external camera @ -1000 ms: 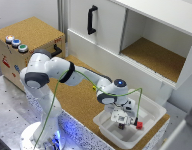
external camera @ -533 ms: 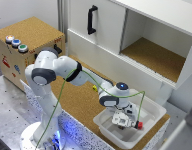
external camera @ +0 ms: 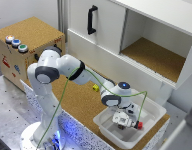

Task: Grasp the purple block

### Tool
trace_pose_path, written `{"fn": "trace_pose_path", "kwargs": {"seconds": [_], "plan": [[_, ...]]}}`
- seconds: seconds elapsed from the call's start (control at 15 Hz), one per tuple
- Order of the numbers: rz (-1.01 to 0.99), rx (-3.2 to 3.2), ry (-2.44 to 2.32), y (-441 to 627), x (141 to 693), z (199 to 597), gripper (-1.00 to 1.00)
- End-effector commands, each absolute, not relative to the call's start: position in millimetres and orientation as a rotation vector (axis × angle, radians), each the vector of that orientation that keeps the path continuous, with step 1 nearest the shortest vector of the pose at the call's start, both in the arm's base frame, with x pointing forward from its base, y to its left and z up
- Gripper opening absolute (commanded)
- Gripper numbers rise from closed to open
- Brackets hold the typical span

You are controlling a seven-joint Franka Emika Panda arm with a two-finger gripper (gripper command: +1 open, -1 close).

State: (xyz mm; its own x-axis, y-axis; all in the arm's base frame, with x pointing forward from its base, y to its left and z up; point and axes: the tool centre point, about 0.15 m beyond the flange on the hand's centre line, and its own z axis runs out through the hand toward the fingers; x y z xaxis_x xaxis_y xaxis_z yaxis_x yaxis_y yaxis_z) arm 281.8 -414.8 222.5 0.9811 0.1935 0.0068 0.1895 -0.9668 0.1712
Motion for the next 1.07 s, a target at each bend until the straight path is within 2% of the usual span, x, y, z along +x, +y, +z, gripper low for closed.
{"fn": "trace_pose_path", "kwargs": {"seconds": [0.0,0.2,0.33,0.6,1.0], "plan": [[0.315,2.899,0.094,-389.0,269.0,315.0,-1.00],[0.473,2.889,0.068,-372.3,273.4,358.6,-1.00],[0.523,2.908,0.112,-349.9,280.6,369.6,-1.00],[0.480,3.016,0.185,-300.7,305.1,345.8,-1.00],[0.556,3.001,0.519,-205.9,339.6,336.9,-1.00]]}}
